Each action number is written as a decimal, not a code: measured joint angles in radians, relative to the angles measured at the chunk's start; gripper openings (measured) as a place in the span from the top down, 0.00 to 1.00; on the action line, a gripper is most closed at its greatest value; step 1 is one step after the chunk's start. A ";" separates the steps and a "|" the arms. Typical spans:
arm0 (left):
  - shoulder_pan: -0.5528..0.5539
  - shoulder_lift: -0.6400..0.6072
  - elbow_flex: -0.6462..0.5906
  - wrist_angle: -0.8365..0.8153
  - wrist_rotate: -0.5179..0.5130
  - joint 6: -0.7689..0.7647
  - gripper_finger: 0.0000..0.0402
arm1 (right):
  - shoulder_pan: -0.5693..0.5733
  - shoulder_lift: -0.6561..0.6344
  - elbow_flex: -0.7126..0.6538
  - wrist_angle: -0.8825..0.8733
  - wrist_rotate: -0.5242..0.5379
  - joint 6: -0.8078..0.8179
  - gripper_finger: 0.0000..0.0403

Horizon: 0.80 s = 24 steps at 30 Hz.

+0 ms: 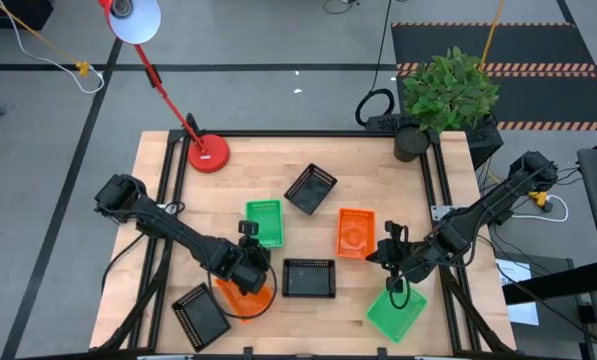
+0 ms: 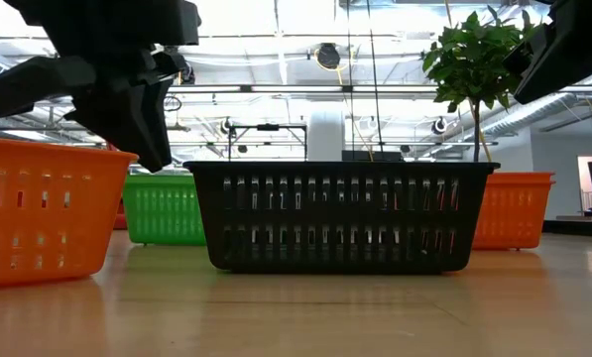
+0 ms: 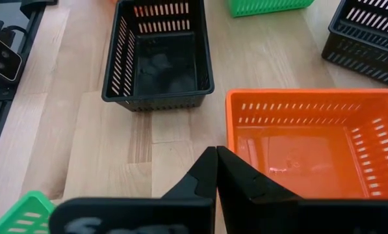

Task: Stack baskets by color
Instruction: Stack the top green bin on top of the middle green bin

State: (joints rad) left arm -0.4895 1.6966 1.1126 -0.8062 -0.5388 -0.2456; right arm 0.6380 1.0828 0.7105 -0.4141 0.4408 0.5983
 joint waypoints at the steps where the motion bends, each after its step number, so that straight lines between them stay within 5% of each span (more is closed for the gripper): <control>1: 0.000 0.000 0.000 0.000 -0.001 -0.006 0.81 | 0.000 0.000 0.000 0.000 0.000 0.000 1.00; 9: 0.031 0.000 0.004 0.052 0.060 -0.089 0.80 | 0.013 0.000 0.000 0.000 0.001 0.010 1.00; 14: 0.071 0.000 -0.002 0.082 0.103 -0.102 0.70 | 0.013 0.000 0.000 0.000 0.001 0.011 1.00; 19: 0.092 0.000 -0.002 0.119 0.113 -0.043 0.58 | 0.028 0.000 0.000 0.007 0.002 0.011 1.00; 24: 0.116 0.000 -0.002 0.128 0.164 0.048 0.56 | 0.045 0.000 0.000 0.007 0.003 0.011 1.00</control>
State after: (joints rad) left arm -0.3732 1.6962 1.1101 -0.6783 -0.3752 -0.1975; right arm 0.6830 1.0828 0.7105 -0.4071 0.4434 0.6092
